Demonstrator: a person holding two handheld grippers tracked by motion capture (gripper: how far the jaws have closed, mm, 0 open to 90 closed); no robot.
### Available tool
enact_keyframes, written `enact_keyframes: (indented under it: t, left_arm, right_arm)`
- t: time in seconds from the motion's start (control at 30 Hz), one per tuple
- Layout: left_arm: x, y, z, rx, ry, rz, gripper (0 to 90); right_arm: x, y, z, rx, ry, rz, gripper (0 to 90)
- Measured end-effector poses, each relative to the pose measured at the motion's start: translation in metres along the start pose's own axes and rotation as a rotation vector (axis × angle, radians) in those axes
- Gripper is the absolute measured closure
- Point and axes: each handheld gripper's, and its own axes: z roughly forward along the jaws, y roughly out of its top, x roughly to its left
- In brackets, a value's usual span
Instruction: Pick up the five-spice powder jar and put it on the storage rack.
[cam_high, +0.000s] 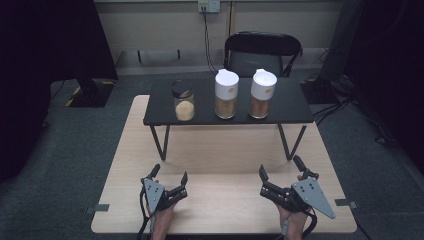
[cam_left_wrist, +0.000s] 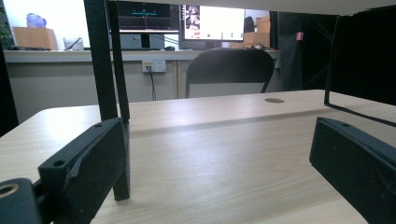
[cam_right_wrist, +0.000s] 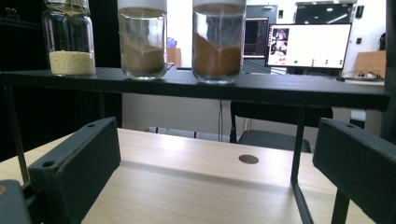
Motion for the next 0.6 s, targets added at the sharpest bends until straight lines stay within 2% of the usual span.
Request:
enact_keyframes:
  t: [0.13,0.6]
  left_arm:
    - [0.000,0.000,0.000,0.000,-0.001,0.000,3.4]
    - [0.000,0.000,0.000,0.000,-0.001,0.000,3.4]
  right_arm:
    - [0.004,-0.010,0.001,0.008,-0.012,-0.015,0.1]
    - [0.009,-0.039,0.004,0.029,-0.013,0.005,0.0]
